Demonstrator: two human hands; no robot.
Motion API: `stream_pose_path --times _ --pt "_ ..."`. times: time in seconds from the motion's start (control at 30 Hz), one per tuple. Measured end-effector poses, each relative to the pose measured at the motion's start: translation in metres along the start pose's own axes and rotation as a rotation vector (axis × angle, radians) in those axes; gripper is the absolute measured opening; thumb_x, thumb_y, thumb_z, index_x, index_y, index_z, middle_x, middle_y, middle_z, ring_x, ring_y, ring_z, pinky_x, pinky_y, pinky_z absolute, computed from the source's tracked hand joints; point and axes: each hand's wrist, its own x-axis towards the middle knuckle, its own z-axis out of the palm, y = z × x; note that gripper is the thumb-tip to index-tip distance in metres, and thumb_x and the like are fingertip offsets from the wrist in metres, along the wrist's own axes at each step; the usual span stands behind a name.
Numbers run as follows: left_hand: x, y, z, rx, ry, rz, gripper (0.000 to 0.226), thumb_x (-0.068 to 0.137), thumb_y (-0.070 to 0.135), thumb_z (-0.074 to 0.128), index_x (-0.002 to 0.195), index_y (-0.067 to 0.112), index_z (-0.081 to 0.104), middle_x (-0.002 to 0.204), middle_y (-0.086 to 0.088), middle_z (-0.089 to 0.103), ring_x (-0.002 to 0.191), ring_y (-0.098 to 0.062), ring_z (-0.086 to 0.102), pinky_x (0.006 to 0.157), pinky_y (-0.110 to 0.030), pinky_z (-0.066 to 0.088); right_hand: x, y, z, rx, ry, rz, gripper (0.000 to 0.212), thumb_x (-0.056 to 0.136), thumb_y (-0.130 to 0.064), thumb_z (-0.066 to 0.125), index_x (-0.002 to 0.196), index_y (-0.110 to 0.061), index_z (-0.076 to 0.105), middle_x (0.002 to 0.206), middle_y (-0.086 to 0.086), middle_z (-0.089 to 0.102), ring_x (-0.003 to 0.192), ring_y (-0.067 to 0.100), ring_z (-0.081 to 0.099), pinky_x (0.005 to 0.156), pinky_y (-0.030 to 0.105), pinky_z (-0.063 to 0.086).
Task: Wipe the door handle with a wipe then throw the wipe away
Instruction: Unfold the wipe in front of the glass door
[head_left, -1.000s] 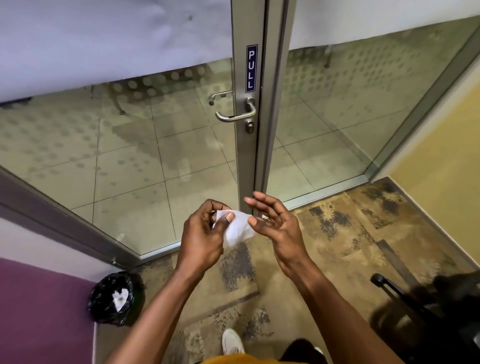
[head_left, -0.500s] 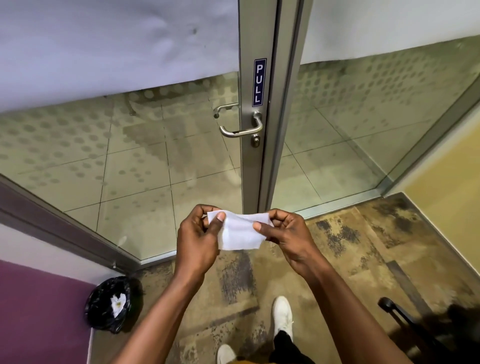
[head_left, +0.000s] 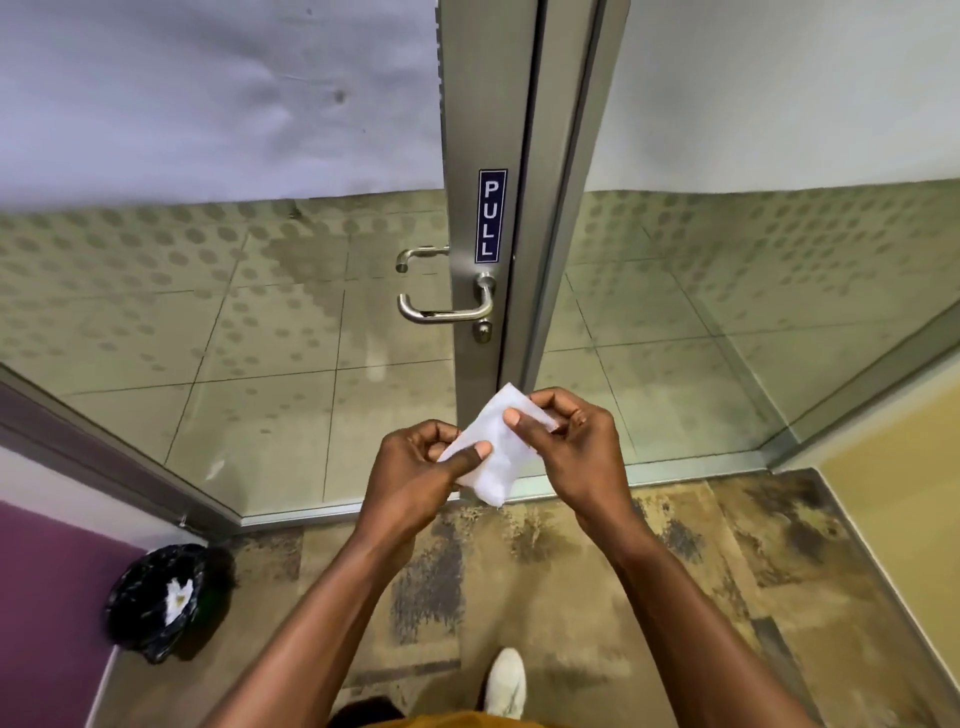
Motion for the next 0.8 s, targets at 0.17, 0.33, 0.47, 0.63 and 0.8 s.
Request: stream_pose_path --times 0.17,0.33,0.47,0.63,0.8 --pt "0.014 0.007 0.03 -0.005 0.138 -0.139 0.02 0.101 0.019 0.082 0.081 0.015 0.08 0.083 -0.016 0.08 0.063 -0.014 0.069 0.061 -0.026 0.055 0.006 0.007 -0.015 -0.377 -0.046 -0.397 0.02 0.091 -0.009 0.078 0.109 -0.017 0.084 0.112 -0.006 0.083 0.101 0.007 0.078 0.085 0.033 0.064" --pt "0.015 0.019 0.038 -0.227 0.15 -0.273 0.033 0.106 0.003 0.064 0.082 0.012 0.085 0.08 -0.006 0.084 0.072 -0.022 0.073 0.066 -0.033 0.062 0.0 0.029 -0.015 -0.651 -0.052 -0.732 0.016 0.096 -0.014 0.075 0.11 -0.017 0.083 0.133 -0.003 0.075 0.127 0.011 0.069 0.096 0.037 0.06" --pt "0.016 0.019 0.036 -0.333 0.141 -0.322 0.027 0.106 0.001 0.058 0.089 0.006 0.079 0.072 -0.006 0.082 0.072 -0.026 0.074 0.077 -0.04 0.064 -0.007 0.039 -0.006 -0.748 -0.088 -0.773 0.021 0.096 -0.015 0.074 0.116 -0.016 0.082 0.137 0.002 0.073 0.132 0.016 0.067 0.099 0.038 0.058" --pt "0.013 0.009 0.021 -0.29 0.079 -0.319 0.02 0.106 0.01 0.064 0.103 0.006 0.084 0.092 -0.012 0.086 0.081 -0.024 0.079 0.081 -0.04 0.063 -0.013 0.035 0.01 -0.629 0.07 -0.641 0.024 0.094 -0.012 0.078 0.117 -0.016 0.082 0.129 -0.003 0.077 0.119 0.009 0.073 0.094 0.032 0.061" --pt "0.01 0.008 0.009 -0.13 -0.008 -0.247 0.016 0.1 0.021 0.078 0.095 0.013 0.091 0.095 -0.01 0.088 0.079 -0.016 0.08 0.075 -0.032 0.059 -0.008 0.03 0.024 -0.603 0.129 -0.655 0.02 0.093 -0.01 0.076 0.111 -0.011 0.083 0.116 0.0 0.082 0.106 0.011 0.077 0.084 0.037 0.063"
